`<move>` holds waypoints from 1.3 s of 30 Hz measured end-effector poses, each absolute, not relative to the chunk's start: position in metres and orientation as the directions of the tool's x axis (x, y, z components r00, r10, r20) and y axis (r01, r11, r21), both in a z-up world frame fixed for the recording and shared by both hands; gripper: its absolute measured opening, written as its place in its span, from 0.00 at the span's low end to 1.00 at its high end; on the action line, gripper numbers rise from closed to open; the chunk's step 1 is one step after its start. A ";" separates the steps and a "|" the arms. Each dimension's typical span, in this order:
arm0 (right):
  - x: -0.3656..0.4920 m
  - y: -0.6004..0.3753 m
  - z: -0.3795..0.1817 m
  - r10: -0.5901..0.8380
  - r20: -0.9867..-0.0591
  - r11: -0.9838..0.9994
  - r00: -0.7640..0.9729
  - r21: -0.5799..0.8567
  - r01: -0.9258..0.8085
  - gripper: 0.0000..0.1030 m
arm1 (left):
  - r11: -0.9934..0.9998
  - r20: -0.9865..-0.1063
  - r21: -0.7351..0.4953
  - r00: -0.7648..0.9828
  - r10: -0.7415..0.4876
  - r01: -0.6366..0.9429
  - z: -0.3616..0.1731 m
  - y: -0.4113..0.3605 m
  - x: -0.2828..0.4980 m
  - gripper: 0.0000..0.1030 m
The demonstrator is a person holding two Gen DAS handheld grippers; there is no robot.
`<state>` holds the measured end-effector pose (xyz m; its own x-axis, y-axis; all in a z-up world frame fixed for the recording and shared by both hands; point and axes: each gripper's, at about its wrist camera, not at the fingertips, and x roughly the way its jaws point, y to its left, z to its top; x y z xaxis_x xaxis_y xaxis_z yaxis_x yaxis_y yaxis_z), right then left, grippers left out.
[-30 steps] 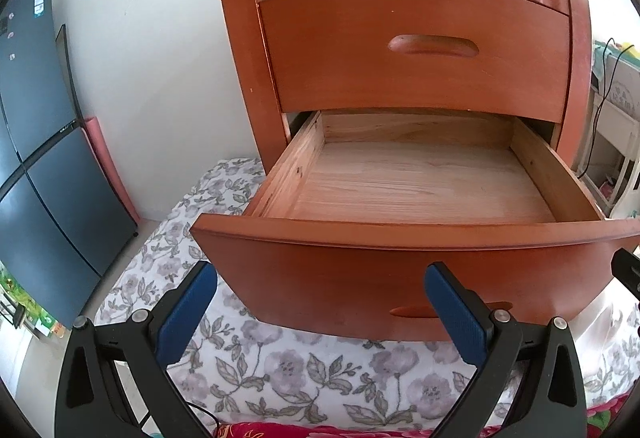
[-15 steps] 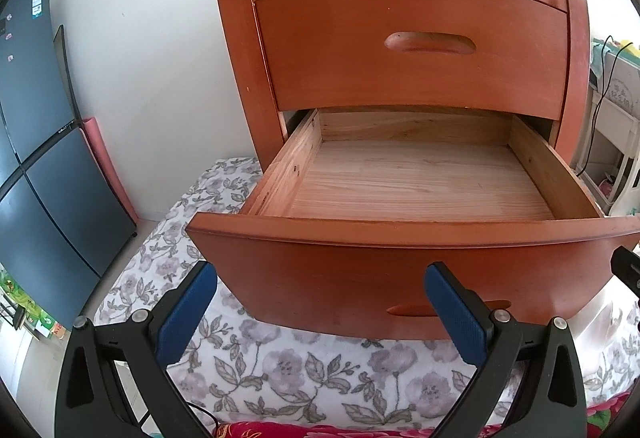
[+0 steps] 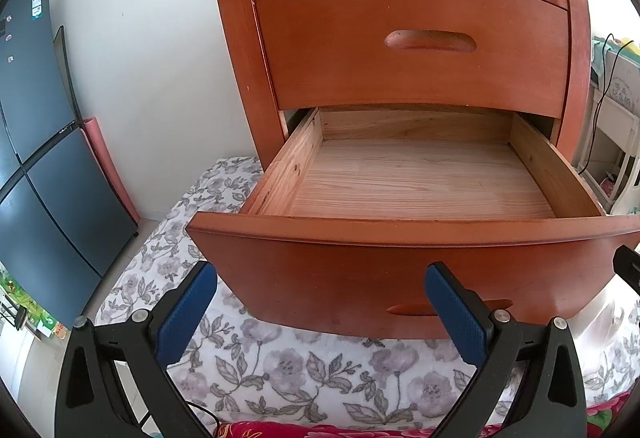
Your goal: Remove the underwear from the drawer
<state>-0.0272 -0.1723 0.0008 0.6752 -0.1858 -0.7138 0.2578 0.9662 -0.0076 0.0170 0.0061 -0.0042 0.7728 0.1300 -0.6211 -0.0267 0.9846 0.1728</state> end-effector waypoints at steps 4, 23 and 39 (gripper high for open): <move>-0.027 -0.172 0.001 -0.188 -0.714 0.966 0.674 -0.012 0.257 1.00 | 0.984 -0.621 0.174 0.773 0.131 -0.027 -0.004 0.006 0.017 1.00; -0.026 -0.170 0.001 -0.200 -0.715 0.965 0.670 -0.024 0.262 1.00 | 0.984 -0.622 0.175 0.771 0.133 -0.029 -0.004 0.007 0.016 1.00; -0.029 -0.173 0.001 -0.203 -0.716 0.962 0.667 -0.019 0.273 1.00 | 0.984 -0.624 0.175 0.770 0.135 -0.030 -0.005 0.008 0.016 1.00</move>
